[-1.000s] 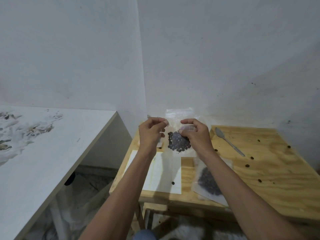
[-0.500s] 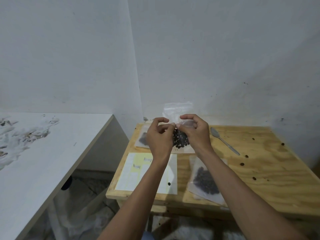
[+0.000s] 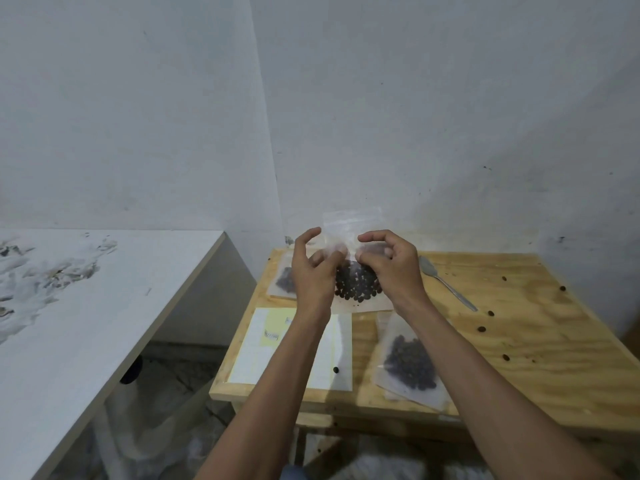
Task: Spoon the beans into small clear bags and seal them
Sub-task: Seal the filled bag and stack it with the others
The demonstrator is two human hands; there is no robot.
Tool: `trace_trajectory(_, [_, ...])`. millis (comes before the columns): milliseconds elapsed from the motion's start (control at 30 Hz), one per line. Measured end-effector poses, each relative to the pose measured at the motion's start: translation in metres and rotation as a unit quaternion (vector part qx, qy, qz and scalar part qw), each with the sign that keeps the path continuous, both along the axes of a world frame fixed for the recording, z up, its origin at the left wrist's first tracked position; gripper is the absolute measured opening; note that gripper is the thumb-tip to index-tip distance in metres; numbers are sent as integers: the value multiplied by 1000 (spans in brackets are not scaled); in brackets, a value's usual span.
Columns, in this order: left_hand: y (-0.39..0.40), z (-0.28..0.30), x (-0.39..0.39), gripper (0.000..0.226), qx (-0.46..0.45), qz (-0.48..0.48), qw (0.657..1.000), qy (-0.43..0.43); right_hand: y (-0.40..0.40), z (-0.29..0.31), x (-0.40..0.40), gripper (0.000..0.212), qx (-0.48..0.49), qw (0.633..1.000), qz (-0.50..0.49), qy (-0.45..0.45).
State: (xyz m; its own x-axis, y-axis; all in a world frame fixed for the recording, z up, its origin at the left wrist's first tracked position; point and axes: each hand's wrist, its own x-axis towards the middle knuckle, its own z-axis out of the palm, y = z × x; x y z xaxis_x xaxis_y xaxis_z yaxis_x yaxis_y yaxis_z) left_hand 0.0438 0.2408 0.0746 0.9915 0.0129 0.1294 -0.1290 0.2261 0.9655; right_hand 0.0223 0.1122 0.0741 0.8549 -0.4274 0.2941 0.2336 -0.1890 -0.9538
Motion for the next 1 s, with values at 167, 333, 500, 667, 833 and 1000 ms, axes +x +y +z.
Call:
trace_trajectory(167, [-2, -7, 0, 56, 10, 27, 996, -79, 2, 1, 3, 22, 8, 1000, 7, -3])
trace_trajectory(333, [5, -6, 3, 35, 10, -7, 996, -90, 0, 3, 5, 20, 5, 1000, 10, -9])
trace_trajectory(500, [8, -7, 7, 29, 31, -11, 996, -79, 4, 3, 6, 20, 9, 999, 37, -9])
trace_trajectory(667, [11, -17, 11, 33, 14, -19, 999, -46, 11, -3, 11, 27, -11, 1000, 23, 3])
trace_trajectory(833, [18, -21, 18, 28, 33, 4, 998, -52, 16, -8, 18, 25, -23, 999, 37, 11])
trace_trajectory(1000, [22, -19, 24, 31, 30, 9, 999, -17, 16, -11, 20, 30, -26, 999, 41, 13])
